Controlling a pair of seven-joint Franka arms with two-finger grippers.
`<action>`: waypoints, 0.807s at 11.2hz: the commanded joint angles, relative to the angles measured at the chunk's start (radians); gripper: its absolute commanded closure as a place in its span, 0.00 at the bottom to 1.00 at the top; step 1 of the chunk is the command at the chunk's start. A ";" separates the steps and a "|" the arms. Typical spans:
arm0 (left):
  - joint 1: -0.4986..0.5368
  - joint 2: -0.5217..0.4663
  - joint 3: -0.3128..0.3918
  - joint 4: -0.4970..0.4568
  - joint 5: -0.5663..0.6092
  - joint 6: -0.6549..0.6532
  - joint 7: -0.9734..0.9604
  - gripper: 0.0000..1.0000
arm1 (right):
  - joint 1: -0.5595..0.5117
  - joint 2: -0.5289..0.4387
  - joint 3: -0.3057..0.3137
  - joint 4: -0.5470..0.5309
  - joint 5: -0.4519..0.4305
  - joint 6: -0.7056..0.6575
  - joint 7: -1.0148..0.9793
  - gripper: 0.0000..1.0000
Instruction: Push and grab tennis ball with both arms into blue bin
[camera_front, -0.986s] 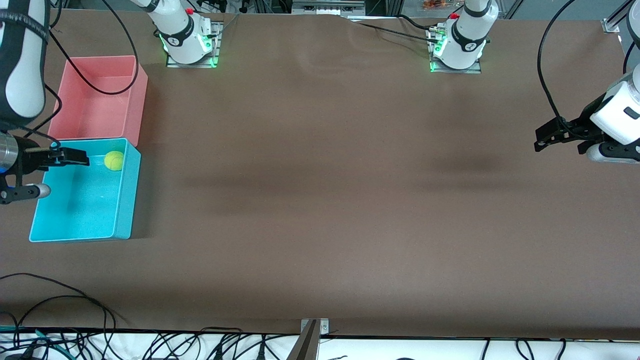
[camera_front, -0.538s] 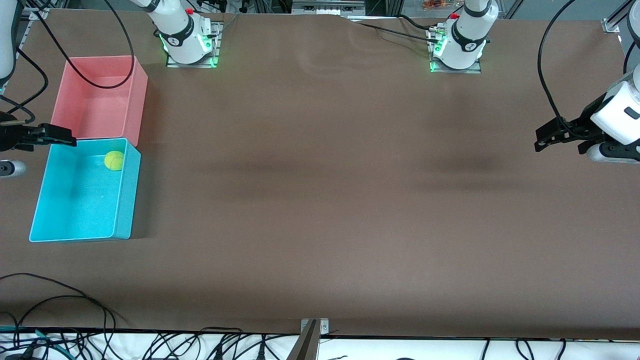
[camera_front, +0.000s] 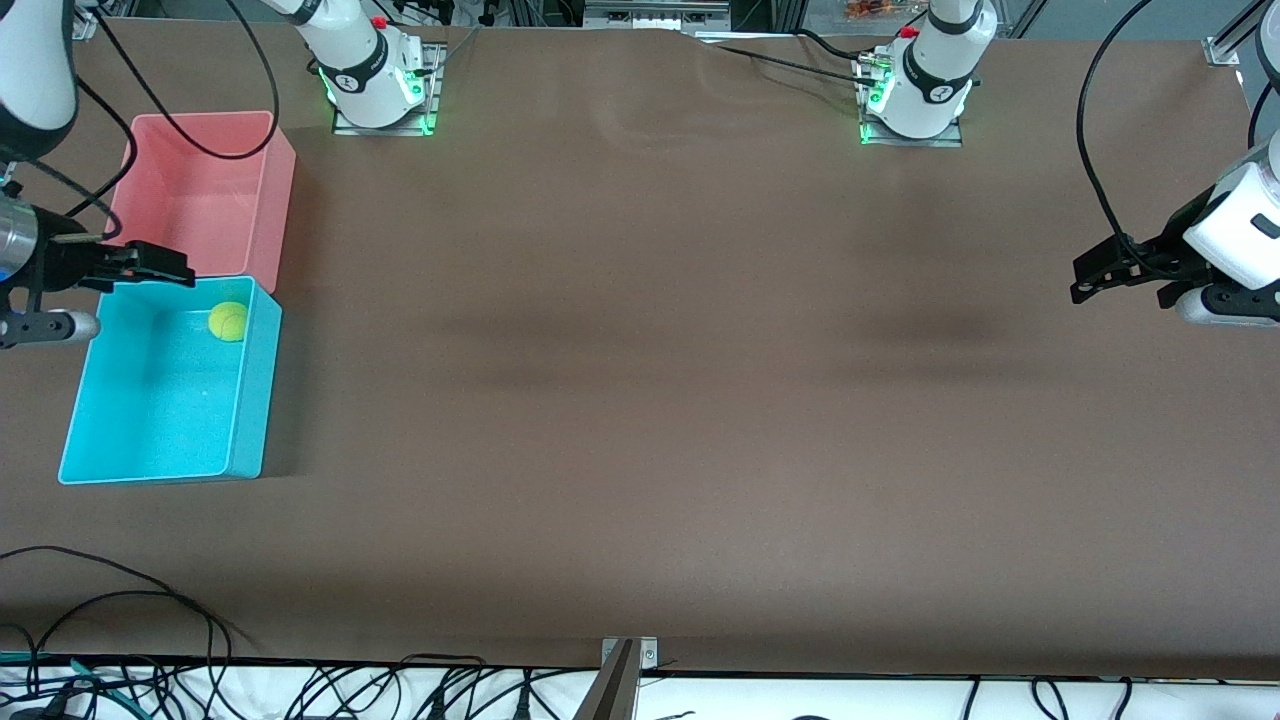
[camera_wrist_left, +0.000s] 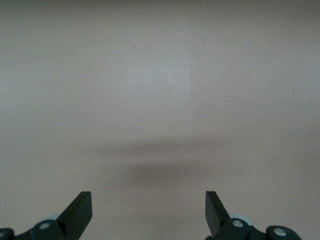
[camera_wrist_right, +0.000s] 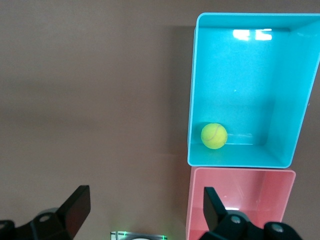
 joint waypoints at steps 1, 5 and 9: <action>0.000 -0.007 0.002 0.005 0.021 -0.006 0.025 0.00 | -0.163 -0.186 0.226 -0.251 -0.105 0.126 0.056 0.00; 0.003 -0.007 0.002 0.005 0.021 -0.006 0.027 0.00 | -0.165 -0.246 0.225 -0.296 -0.070 0.226 0.096 0.00; 0.005 -0.007 0.004 0.005 0.021 -0.006 0.028 0.00 | -0.159 -0.242 0.230 -0.233 -0.058 0.168 0.050 0.00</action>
